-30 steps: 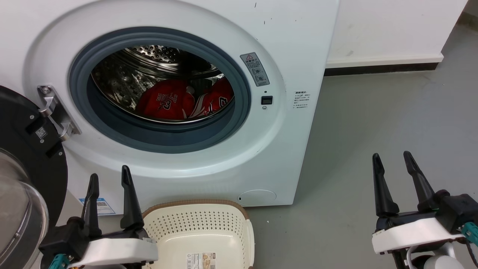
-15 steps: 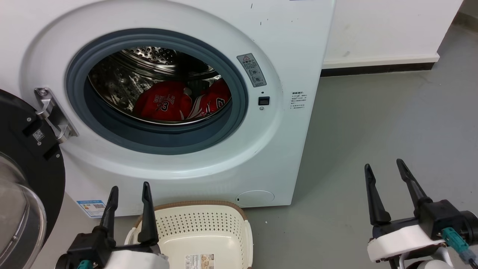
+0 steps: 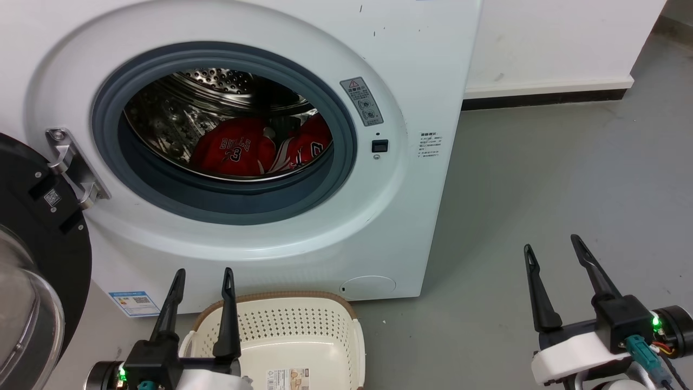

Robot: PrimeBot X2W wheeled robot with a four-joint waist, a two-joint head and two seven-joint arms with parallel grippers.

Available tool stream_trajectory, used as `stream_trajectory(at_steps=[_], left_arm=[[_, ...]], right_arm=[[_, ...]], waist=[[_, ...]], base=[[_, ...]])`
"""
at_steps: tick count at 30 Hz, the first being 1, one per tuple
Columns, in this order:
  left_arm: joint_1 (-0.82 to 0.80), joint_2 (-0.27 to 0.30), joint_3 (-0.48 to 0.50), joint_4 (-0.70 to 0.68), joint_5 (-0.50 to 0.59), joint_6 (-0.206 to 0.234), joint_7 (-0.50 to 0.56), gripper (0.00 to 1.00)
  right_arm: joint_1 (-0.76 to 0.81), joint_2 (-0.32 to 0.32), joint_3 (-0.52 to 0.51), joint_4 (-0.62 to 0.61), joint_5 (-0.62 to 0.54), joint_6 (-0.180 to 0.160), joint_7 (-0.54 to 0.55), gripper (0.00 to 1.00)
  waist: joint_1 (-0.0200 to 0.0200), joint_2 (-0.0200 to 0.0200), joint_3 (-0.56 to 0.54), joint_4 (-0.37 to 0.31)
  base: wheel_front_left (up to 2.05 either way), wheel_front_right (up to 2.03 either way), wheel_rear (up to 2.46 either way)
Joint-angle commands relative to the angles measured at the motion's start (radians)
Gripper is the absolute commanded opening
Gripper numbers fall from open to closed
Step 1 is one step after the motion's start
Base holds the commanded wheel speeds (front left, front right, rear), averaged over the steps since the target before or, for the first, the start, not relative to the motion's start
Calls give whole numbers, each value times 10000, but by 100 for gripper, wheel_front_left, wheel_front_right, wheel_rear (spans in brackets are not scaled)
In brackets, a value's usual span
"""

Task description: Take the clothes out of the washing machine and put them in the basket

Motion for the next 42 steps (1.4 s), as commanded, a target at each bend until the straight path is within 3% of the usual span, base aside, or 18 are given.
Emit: stream_trajectory(at_steps=[1,9,29,39,40,42], left_arm=[[78,1,-36,-8,214,-89,-88,100],[154,-7,-2,-42,686,-256,-227,100],[5,-19,381,198,304,-627,-203,100],[-1808,334,1339,816,445,-1018,-203,100],[-2888,781,1505,1392,341,-1166,-203,100],[-3715,1166,1636,1969,235,-1243,-204,100]], right_arm=[[141,4,-19,16,-213,-6,-78,100],[110,6,-1,62,-714,-7,-215,100],[-106,6,214,33,-454,-7,-197,100],[-873,16,393,-520,-404,-8,-195,100],[-1230,10,417,-750,-213,-8,-195,100],[-1429,15,420,-903,-66,-8,-195,100]], waist=[[0,0,-4,-3],[0,0,-10,-11],[0,0,292,-230],[0,0,2334,-935],[0,0,3072,-1170],[0,0,3539,-1316]], base=[[0,0,0],[0,0,0],[0,0,0],[0,0,0],[0,0,0],[0,0,0]])
